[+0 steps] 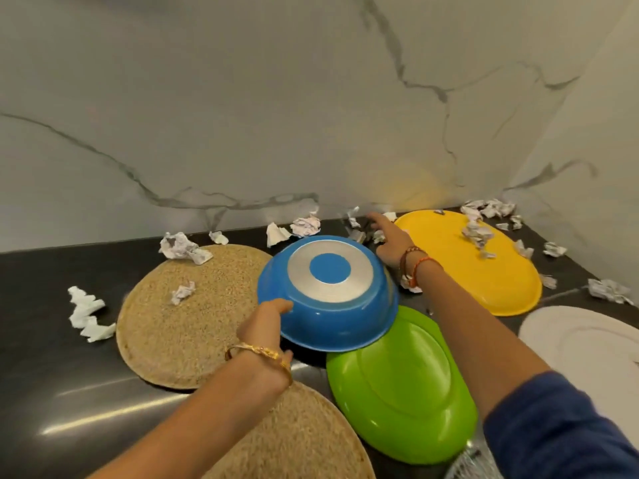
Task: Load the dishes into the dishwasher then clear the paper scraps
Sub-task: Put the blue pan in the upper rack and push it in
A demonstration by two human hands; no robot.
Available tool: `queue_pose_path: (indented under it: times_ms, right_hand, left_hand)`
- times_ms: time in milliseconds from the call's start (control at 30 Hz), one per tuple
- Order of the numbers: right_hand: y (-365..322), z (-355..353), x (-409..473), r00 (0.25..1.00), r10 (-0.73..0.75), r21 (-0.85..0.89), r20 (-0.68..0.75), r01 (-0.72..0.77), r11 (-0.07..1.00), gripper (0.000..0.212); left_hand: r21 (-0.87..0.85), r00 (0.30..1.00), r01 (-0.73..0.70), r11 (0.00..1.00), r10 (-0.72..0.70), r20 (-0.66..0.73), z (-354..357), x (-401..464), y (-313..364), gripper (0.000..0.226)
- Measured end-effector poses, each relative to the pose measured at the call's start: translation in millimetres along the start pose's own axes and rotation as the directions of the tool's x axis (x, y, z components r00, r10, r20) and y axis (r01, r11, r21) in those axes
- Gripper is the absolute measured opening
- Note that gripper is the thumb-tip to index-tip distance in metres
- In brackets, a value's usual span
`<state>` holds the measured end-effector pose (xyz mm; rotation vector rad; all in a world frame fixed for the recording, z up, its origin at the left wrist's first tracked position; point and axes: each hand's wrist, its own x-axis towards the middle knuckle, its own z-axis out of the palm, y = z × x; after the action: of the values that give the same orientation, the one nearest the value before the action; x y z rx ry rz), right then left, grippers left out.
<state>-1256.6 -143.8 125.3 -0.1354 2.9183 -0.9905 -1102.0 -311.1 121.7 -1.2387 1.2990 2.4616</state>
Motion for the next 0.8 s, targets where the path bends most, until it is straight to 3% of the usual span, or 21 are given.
queue_pose_path:
  times_ms: [100,167,267,333,400,500,600,700,800]
  right_hand:
    - [7,9,41,0.987,-0.088,-0.172,0.131,0.110,0.979,0.072]
    - [6,10,58,0.962,-0.124,-0.411,0.242,0.218,0.885,0.061]
    - [-1,4,61,0.947,-0.162,-0.656,0.276,0.309,0.689,0.046]
    - [1,1,57,0.949,-0.220,-0.704,0.226,0.316,0.636,0.044]
    - [5,-5,49,0.949,-0.288,-0.676,0.130,0.297,0.674,0.042]
    - [8,-28,28,0.911,-0.405,-0.550,-0.072,0.302,0.778,0.028]
    - [6,-54,-8,0.857,-0.459,-0.408,-0.235,0.341,0.847,0.031]
    - [6,-71,-55,0.795,-0.405,-0.307,-0.452,0.287,0.907,0.028]
    - [11,-76,-111,0.677,-0.307,-0.212,-0.669,0.223,0.952,0.040]
  left_hand:
    - [-0.081,0.999,0.038,0.996,-0.036,0.018,1,-1,-9,0.032]
    - [-0.121,0.999,0.033,0.992,-0.033,0.002,1,3,-11,0.017]
    - [-0.165,1.000,0.000,0.986,-0.004,-0.022,3,9,-7,0.032]
    - [-0.188,0.999,-0.029,0.982,0.020,-0.048,4,8,-3,0.031]
    - [-0.207,0.999,-0.052,0.977,0.048,-0.024,3,0,7,0.024]
    - [-0.244,0.995,-0.097,0.965,0.103,0.012,-5,-10,29,0.032]
    - [-0.291,0.971,-0.146,0.946,0.193,0.141,-15,-21,55,0.014]
    - [-0.367,0.921,-0.249,0.897,0.336,0.197,-11,-44,69,0.023]
    - [-0.430,0.856,-0.422,0.798,0.507,0.101,5,-73,56,0.023]
